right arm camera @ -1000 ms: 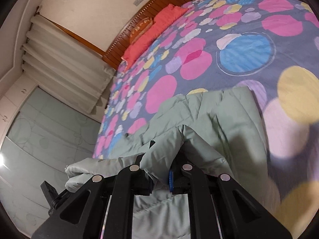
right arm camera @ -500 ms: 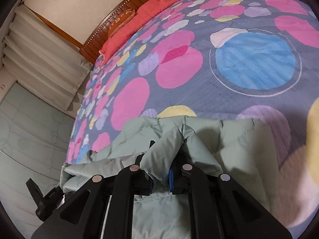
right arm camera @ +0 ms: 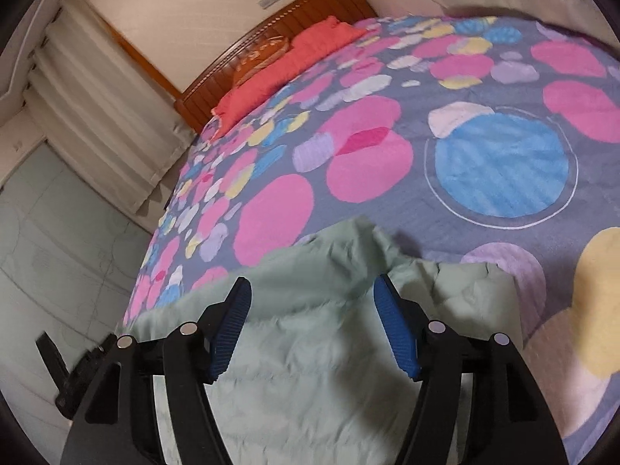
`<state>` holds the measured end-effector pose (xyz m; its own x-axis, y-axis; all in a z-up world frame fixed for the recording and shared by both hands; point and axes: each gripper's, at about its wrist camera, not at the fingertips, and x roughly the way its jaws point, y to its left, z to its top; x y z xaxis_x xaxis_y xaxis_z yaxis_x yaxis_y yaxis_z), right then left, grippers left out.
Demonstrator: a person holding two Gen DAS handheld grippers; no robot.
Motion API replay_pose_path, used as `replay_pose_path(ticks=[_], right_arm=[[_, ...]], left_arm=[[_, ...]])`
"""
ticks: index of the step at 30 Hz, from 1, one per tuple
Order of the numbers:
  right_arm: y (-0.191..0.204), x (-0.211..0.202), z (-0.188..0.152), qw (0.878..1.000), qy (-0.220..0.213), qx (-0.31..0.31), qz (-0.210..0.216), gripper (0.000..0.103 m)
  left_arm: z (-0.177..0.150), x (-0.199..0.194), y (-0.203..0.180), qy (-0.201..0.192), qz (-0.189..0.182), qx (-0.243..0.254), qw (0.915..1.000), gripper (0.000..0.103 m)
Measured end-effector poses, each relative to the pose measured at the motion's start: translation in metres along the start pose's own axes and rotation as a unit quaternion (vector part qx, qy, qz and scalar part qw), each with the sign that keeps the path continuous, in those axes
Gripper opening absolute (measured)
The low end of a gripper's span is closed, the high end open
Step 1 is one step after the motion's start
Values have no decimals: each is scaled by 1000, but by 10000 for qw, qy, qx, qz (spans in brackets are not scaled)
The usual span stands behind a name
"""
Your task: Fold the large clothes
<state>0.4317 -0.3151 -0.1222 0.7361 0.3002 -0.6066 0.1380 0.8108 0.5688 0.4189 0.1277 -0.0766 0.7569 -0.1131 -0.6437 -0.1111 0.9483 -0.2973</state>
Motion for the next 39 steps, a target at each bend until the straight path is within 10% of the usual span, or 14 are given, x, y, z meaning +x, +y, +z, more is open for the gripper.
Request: replay_pose_path(ticks=[16, 26, 33, 39], right_arm=[[83, 80, -26, 9636, 266, -2257, -1405, 65], [67, 105, -35, 9622, 535, -2169, -1557, 66], [50, 70, -18, 9677, 125, -1847, -1710, 66], [21, 87, -20, 9670, 401, -1606, -1937, 66]], left_arm=[[-7, 64, -16, 341, 926, 698, 9927, 70], [-14, 92, -12, 795, 1182, 769, 9868, 78], [-16, 45, -40, 438, 280, 754, 9958, 78], [-30, 87, -31, 887, 772, 783, 9900, 78]])
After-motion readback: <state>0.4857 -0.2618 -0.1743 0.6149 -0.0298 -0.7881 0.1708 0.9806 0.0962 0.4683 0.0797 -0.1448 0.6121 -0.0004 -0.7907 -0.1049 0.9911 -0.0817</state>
